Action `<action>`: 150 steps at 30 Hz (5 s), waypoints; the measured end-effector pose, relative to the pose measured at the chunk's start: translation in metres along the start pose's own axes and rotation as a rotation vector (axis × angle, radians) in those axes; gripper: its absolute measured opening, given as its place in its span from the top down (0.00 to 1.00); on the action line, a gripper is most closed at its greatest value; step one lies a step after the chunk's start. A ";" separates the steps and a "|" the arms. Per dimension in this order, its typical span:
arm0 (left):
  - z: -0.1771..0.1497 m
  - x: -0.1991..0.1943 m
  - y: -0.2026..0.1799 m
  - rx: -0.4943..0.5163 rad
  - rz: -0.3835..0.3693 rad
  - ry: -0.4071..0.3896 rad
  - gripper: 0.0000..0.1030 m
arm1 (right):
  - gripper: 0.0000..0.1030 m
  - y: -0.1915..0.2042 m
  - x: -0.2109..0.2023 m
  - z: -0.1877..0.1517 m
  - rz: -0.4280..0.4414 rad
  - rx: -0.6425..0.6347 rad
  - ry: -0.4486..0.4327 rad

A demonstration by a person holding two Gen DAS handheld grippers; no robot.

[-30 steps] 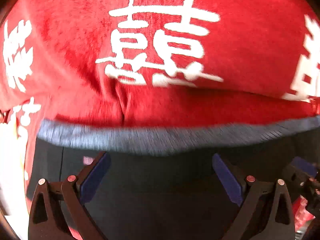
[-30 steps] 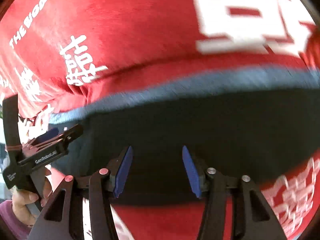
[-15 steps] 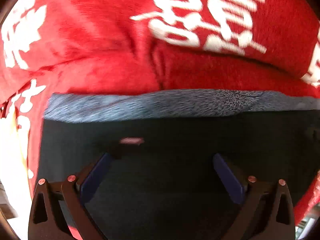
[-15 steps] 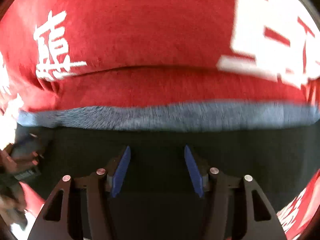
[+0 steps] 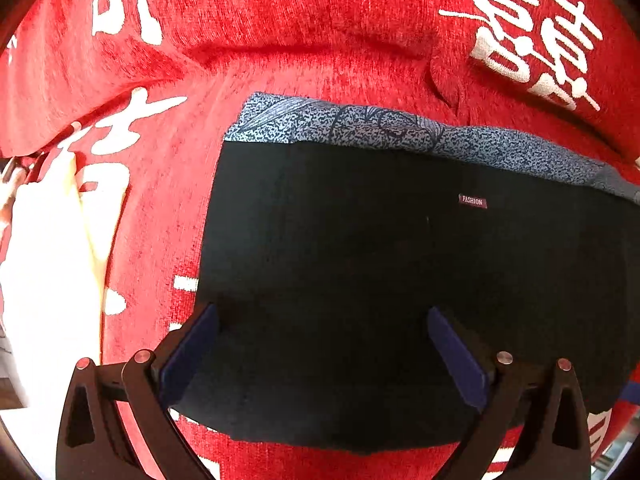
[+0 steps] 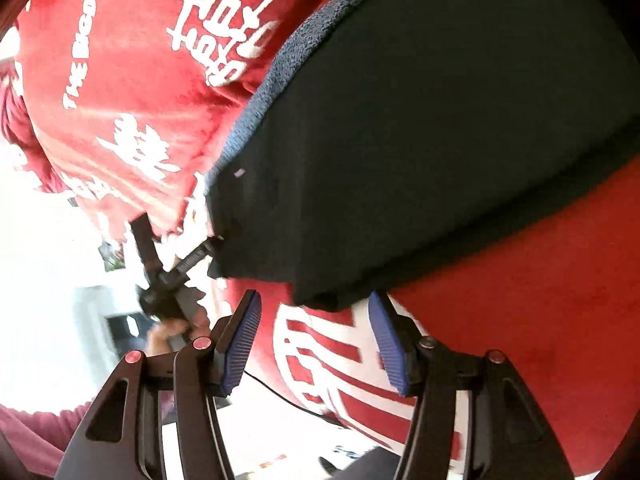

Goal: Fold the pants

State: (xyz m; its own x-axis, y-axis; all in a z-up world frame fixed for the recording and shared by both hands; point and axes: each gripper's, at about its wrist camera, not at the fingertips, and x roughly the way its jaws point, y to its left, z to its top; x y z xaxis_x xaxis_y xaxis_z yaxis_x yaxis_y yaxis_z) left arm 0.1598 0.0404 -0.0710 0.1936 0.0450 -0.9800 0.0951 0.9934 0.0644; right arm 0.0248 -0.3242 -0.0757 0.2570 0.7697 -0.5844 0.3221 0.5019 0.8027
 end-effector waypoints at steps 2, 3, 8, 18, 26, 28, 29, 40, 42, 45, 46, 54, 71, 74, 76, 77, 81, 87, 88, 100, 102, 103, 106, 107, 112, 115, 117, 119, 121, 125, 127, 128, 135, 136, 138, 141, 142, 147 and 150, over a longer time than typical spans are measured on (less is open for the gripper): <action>0.003 0.002 0.005 0.002 -0.017 -0.005 0.00 | 0.42 0.006 0.005 0.002 -0.012 -0.015 0.000; 0.011 0.008 0.006 0.007 -0.021 -0.007 0.00 | 0.42 0.005 0.006 0.003 -0.023 -0.014 0.007; 0.012 0.012 0.011 0.021 -0.040 -0.029 0.00 | 0.42 -0.007 0.016 0.011 0.016 0.058 -0.011; -0.005 0.006 0.024 0.077 -0.046 -0.016 0.00 | 0.93 0.015 0.015 -0.002 -0.137 -0.035 -0.021; -0.011 -0.029 0.002 0.074 -0.042 0.003 0.00 | 0.76 0.014 -0.012 -0.010 -0.262 -0.060 -0.020; -0.015 -0.042 -0.019 0.104 -0.081 -0.011 0.00 | 0.76 0.020 -0.034 -0.005 -0.315 -0.116 -0.073; -0.017 -0.048 -0.038 0.133 -0.101 -0.020 0.00 | 0.76 0.024 -0.045 0.002 -0.358 -0.148 -0.106; -0.017 -0.024 -0.171 0.248 -0.153 0.023 0.00 | 0.76 -0.003 -0.068 0.053 -0.545 -0.205 -0.137; -0.010 -0.028 -0.168 0.250 -0.119 0.032 0.00 | 0.76 -0.002 -0.090 0.057 -0.530 -0.176 -0.193; 0.016 -0.039 -0.177 0.249 -0.115 -0.028 0.00 | 0.62 0.005 -0.102 0.075 -0.590 -0.227 -0.244; 0.027 -0.040 -0.182 0.236 -0.116 -0.047 0.00 | 0.61 0.008 -0.101 0.090 -0.598 -0.242 -0.249; 0.084 0.000 -0.214 0.087 -0.031 -0.073 0.00 | 0.61 0.019 -0.059 0.170 -0.633 -0.359 -0.224; 0.053 -0.052 -0.214 0.146 -0.055 -0.020 0.00 | 0.36 0.004 -0.135 0.146 -0.644 -0.177 -0.281; 0.035 -0.069 -0.217 0.151 -0.077 0.027 0.00 | 0.34 -0.002 -0.151 0.110 -0.617 -0.097 -0.263; 0.024 -0.077 -0.221 0.164 -0.089 0.062 0.00 | 0.31 -0.004 -0.158 0.090 -0.613 -0.052 -0.253; 0.017 -0.081 -0.223 0.177 -0.090 0.077 0.00 | 0.30 -0.006 -0.160 0.079 -0.612 -0.030 -0.247; -0.009 -0.100 -0.224 0.200 -0.103 0.117 0.00 | 0.29 -0.009 -0.163 0.045 -0.633 0.037 -0.219; -0.031 -0.143 -0.220 0.210 -0.132 0.140 0.00 | 0.29 0.006 -0.165 -0.003 -0.671 0.066 -0.180; -0.033 -0.148 -0.220 0.214 -0.134 0.138 0.00 | 0.29 0.010 -0.166 -0.009 -0.673 0.065 -0.176; -0.053 -0.204 -0.224 0.298 -0.180 0.148 0.00 | 0.28 0.054 -0.185 -0.059 -0.681 0.089 -0.180; -0.053 -0.209 -0.228 0.315 -0.179 0.148 0.00 | 0.28 0.058 -0.189 -0.059 -0.682 0.092 -0.187; -0.053 -0.211 -0.230 0.326 -0.175 0.147 0.00 | 0.28 0.059 -0.192 -0.060 -0.681 0.094 -0.191; -0.050 -0.214 -0.238 0.341 -0.156 0.149 0.00 | 0.27 0.058 -0.201 -0.057 -0.680 0.102 -0.195; -0.047 -0.214 -0.242 0.337 -0.153 0.153 0.00 | 0.27 0.057 -0.203 -0.055 -0.679 0.104 -0.191; -0.037 -0.212 -0.269 0.317 -0.113 0.163 0.00 | 0.26 0.041 -0.222 -0.040 -0.664 0.090 -0.158; -0.031 -0.215 -0.290 0.300 -0.098 0.163 0.00 | 0.26 0.027 -0.233 -0.030 -0.657 0.085 -0.128; -0.029 -0.215 -0.309 0.297 -0.081 0.171 0.00 | 0.26 0.020 -0.243 -0.021 -0.654 0.073 -0.121; -0.027 -0.214 -0.324 0.294 -0.074 0.176 0.00 | 0.26 0.010 -0.258 -0.007 -0.652 0.059 -0.115; -0.027 -0.213 -0.339 0.288 -0.063 0.183 0.00 | 0.26 0.002 -0.268 0.001 -0.650 0.052 -0.111; -0.028 -0.212 -0.369 0.280 -0.055 0.197 0.00 | 0.26 -0.021 -0.288 0.016 -0.641 0.058 -0.093; -0.030 -0.212 -0.383 0.294 -0.049 0.198 0.00 | 0.26 -0.032 -0.293 0.020 -0.635 0.069 -0.086; -0.031 -0.210 -0.391 0.304 -0.045 0.199 0.00 | 0.26 -0.038 -0.296 0.023 -0.628 0.076 -0.083; -0.036 -0.184 -0.426 0.345 -0.030 0.224 0.00 | 0.26 -0.074 -0.303 0.037 -0.575 0.123 -0.094; -0.037 -0.179 -0.429 0.351 -0.026 0.227 0.00 | 0.26 -0.079 -0.303 0.039 -0.566 0.131 -0.099; -0.038 -0.167 -0.437 0.370 -0.022 0.237 0.00 | 0.26 -0.091 -0.302 0.042 -0.545 0.151 -0.115; -0.038 -0.149 -0.446 0.390 -0.016 0.243 0.00 | 0.26 -0.107 -0.297 0.047 -0.515 0.170 -0.135; -0.038 -0.143 -0.449 0.393 -0.015 0.245 0.00 | 0.26 -0.112 -0.295 0.049 -0.502 0.174 -0.144; -0.033 -0.112 -0.462 0.383 -0.018 0.246 0.00 | 0.26 -0.130 -0.286 0.061 -0.410 0.182 -0.207; -0.024 -0.109 -0.467 0.356 -0.034 0.186 0.00 | 0.26 -0.136 -0.283 0.068 -0.334 0.174 -0.260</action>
State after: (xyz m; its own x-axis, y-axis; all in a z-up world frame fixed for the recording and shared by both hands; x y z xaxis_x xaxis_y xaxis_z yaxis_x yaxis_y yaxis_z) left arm 0.0703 -0.4259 0.0012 0.0079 0.0632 -0.9980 0.4370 0.8975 0.0603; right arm -0.0295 -0.6373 -0.0277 0.3259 0.4412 -0.8361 0.5690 0.6148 0.5462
